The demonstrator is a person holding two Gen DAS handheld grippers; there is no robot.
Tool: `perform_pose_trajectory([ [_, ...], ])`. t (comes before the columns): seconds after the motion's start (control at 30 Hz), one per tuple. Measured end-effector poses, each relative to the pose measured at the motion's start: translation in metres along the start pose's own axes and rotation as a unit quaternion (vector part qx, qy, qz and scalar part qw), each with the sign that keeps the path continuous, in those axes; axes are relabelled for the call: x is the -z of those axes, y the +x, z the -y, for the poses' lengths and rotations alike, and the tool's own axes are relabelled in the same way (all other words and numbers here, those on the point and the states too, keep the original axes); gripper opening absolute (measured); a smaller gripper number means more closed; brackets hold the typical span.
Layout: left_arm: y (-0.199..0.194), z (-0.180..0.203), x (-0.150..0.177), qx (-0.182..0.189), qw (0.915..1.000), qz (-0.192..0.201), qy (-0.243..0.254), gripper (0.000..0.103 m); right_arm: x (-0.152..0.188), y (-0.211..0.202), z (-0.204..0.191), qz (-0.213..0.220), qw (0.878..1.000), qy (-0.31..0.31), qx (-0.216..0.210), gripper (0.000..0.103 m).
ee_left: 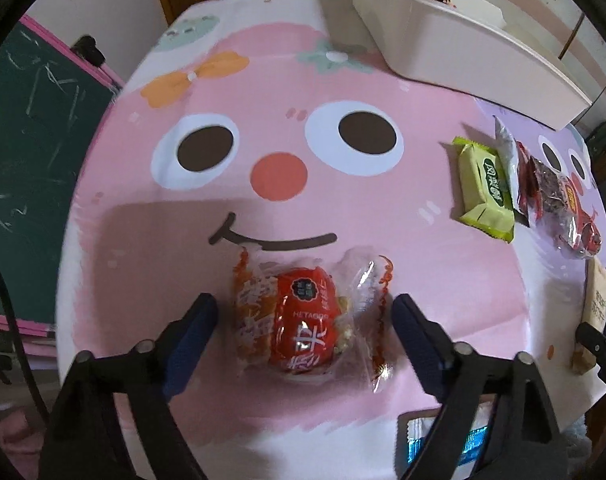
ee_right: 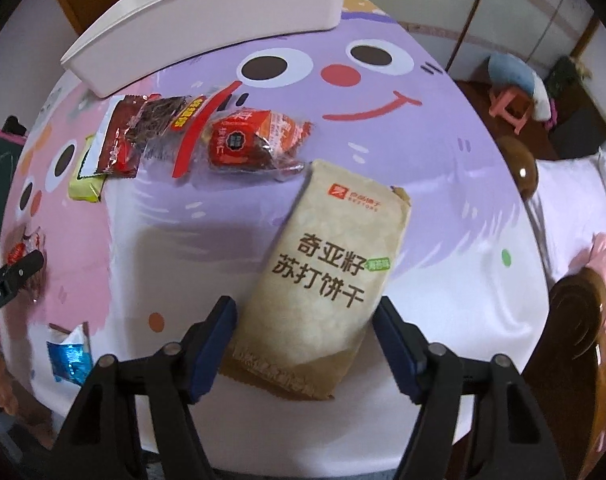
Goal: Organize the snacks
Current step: 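Grasp the red-wrapped bread with the left gripper while the right grasps the beige cracker pack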
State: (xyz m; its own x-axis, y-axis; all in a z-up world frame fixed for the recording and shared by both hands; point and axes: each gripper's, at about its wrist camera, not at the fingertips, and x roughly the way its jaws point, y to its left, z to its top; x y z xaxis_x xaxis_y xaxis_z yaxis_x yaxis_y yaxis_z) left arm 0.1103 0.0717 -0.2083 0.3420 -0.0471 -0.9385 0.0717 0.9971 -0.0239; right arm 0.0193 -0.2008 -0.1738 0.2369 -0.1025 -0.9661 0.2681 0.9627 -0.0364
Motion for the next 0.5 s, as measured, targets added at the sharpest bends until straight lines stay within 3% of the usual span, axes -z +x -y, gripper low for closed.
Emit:
perform_pose_trajectory([
  [0.1,-0.002,0.001,0.002,0.001,0.9998,0.019,0.006,0.076,-0.001,-0.001,0.0,0.012,1.0,-0.006,0.004,0.06],
  [0.2,-0.006,0.001,0.0,0.004,0.9994,0.034,0.005,0.058,-0.005,-0.003,0.003,0.016,1.0,-0.005,-0.001,0.057],
  [0.5,-0.017,0.006,0.003,0.003,0.9986,0.052,-0.003,0.051,-0.012,-0.012,0.018,0.039,0.998,0.009,-0.047,0.055],
])
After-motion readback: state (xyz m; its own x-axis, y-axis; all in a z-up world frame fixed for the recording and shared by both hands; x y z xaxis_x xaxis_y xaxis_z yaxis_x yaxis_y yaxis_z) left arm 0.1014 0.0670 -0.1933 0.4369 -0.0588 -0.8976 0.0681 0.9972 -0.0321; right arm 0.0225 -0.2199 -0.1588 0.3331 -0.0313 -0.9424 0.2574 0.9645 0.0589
